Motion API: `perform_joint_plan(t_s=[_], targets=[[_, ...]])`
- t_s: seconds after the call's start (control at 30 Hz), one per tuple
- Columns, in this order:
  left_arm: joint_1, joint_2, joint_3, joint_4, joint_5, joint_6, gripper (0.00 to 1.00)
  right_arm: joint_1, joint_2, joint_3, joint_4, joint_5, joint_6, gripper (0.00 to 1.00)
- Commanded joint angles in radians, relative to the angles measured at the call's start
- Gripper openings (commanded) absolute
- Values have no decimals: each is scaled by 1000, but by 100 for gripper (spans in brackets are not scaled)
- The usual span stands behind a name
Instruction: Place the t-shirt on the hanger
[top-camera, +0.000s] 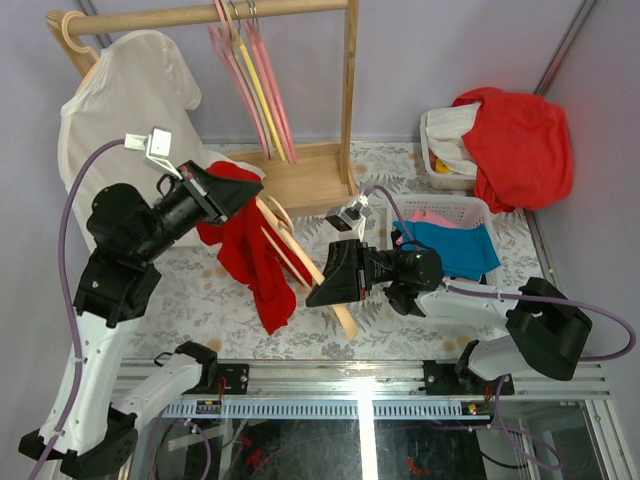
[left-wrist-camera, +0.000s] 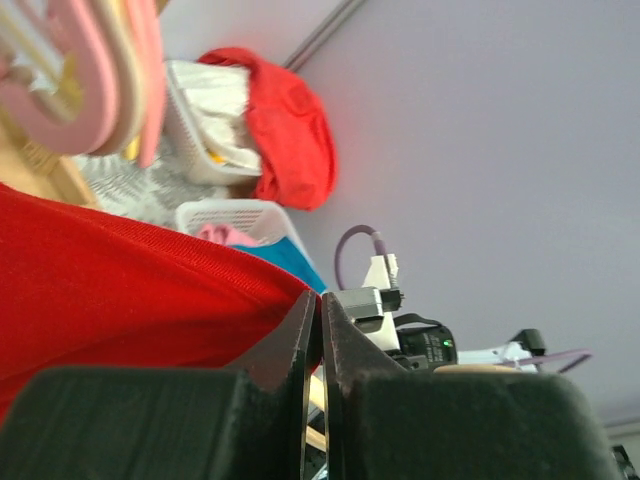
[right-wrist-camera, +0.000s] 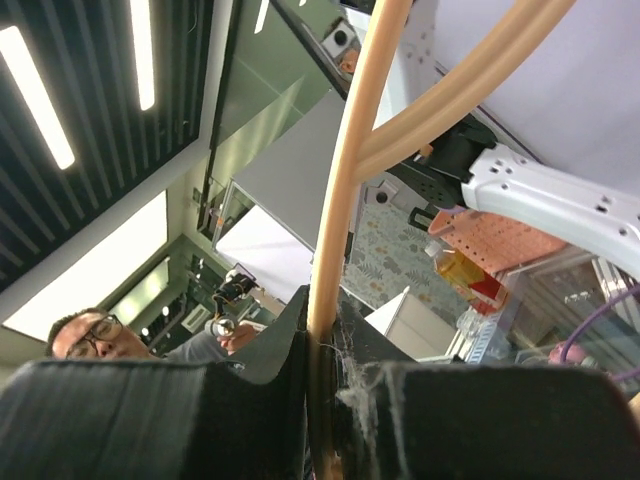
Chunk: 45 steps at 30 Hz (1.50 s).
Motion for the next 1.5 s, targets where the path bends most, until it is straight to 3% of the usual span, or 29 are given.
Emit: perform_joint_plan(t_s=[0.0,0.3,0.43,0.6,0.93,1.3,1.47], targets=[[-7,20,83,117,198,-64,3,8,-15,72,100,37,-28,0],[-10,5,9,160,316,-118,4,10,-31,66,102,64,-103,0],[-14,-16,-44,101,299,-93,4,11,-93,27,100,66,-132,0],[-16,-29,-78,-37,236,-17,4,11,-206,-130,98,51,-133,0],[-45,12,-133,-51,259,20,4,21,-248,-305,101,-1,-132,0],[-71,36,-33,-195,112,95,4,52,-301,-401,88,-58,-71,0],[-73,21,-10,-273,-39,124,4,52,-487,-481,-182,-75,-125,0]])
